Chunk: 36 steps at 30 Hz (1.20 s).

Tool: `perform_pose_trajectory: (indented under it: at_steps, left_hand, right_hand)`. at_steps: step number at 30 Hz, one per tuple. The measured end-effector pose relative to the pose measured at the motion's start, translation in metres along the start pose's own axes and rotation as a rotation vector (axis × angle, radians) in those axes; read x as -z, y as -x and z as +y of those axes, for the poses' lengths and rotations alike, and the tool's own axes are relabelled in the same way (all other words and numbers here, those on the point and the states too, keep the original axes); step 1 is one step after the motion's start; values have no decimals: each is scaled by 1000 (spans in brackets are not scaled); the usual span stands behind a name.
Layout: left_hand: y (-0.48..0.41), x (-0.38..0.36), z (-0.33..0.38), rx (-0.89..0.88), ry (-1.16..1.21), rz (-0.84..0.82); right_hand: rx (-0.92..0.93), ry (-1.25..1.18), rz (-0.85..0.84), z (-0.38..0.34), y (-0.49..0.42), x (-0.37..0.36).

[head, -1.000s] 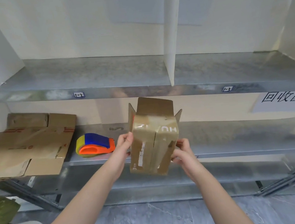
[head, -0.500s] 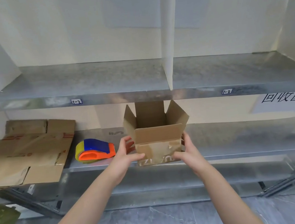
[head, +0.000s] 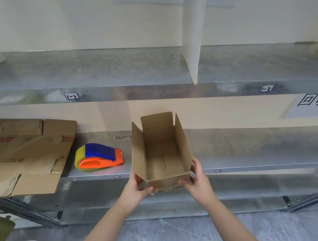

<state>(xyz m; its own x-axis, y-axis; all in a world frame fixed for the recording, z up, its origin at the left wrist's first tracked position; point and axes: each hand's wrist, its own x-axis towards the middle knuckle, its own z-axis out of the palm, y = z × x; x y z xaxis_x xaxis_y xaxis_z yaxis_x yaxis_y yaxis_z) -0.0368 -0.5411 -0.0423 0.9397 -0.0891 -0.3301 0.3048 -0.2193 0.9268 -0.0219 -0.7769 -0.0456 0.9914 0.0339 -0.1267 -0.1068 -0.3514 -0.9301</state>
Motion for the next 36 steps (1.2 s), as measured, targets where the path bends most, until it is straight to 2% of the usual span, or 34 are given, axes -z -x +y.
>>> perform_pose_trajectory:
  at_steps: [2, 5, 9, 12, 15, 24, 30, 36]
  left_hand:
    - [-6, 2, -6, 2, -50, -3]
    - [-17, 10, -8, -21, -135, -29]
    - [-20, 30, 0, -64, -593, -10]
    - [-19, 47, 6, -236, -1050, 67]
    - [-20, 59, 14, -303, -1267, 67]
    - [-32, 34, 53, -430, -1313, 12]
    - [-40, -29, 74, -475, -1316, -47]
    - [-38, -146, 101, -517, -1311, -54]
  right_hand:
    - [-14, -24, 1, 13, -4, -9]
    - [-168, -113, -4, 16, -11, -20]
    - [-219, -100, 24, 13, -21, -28]
    - [-214, -113, 58, 13, -22, -29]
    - [-227, -145, 63, 10, -14, -26]
    - [-252, -194, 134, 17, 12, 23]
    - [-236, -213, 240, 33, 35, 124]
    - [-232, -205, 288, 57, 71, 250]
